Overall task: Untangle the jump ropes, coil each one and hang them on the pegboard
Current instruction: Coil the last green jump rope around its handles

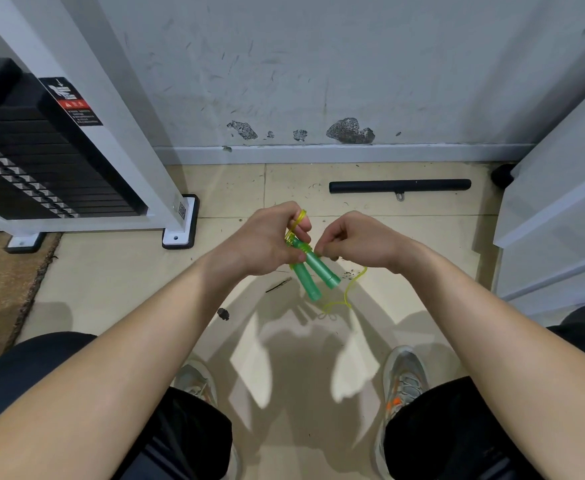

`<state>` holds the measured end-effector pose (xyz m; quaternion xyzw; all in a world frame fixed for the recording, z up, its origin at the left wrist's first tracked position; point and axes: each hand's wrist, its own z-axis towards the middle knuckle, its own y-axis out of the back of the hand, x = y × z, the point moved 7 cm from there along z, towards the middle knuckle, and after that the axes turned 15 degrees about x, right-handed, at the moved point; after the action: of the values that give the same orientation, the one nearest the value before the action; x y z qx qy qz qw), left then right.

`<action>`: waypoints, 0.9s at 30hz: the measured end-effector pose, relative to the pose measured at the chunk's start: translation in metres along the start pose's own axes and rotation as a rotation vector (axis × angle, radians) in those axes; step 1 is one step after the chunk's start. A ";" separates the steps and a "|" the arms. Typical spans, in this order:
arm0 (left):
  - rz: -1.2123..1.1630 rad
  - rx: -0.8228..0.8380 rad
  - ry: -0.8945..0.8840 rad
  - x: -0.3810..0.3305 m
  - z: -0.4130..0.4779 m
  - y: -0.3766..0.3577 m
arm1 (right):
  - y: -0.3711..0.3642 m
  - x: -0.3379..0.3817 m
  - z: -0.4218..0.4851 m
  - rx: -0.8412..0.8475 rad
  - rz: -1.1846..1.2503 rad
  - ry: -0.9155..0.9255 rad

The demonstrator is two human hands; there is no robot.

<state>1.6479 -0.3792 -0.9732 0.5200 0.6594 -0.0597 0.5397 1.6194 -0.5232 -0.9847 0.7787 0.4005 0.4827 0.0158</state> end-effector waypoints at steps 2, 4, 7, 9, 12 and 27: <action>0.036 -0.050 0.010 0.002 0.001 -0.001 | 0.002 0.002 -0.001 -0.063 0.026 -0.030; 0.043 -0.142 0.014 0.005 0.002 0.000 | 0.001 0.001 0.000 -0.161 0.061 -0.069; -0.026 -0.330 0.015 0.009 0.002 0.005 | -0.012 -0.001 0.000 -0.349 0.265 -0.065; -0.135 -0.454 -0.008 0.012 0.000 0.010 | -0.024 0.000 -0.003 -0.467 0.430 -0.017; -0.338 -0.604 -0.013 0.020 -0.004 0.014 | -0.035 0.006 -0.011 -0.577 0.521 0.067; -1.197 -0.456 0.058 0.036 0.003 -0.008 | -0.030 0.012 -0.008 -0.572 0.226 0.217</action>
<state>1.6480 -0.3624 -1.0059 -0.0647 0.8461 -0.1949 0.4919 1.5978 -0.4978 -0.9842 0.7263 0.1589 0.6544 0.1376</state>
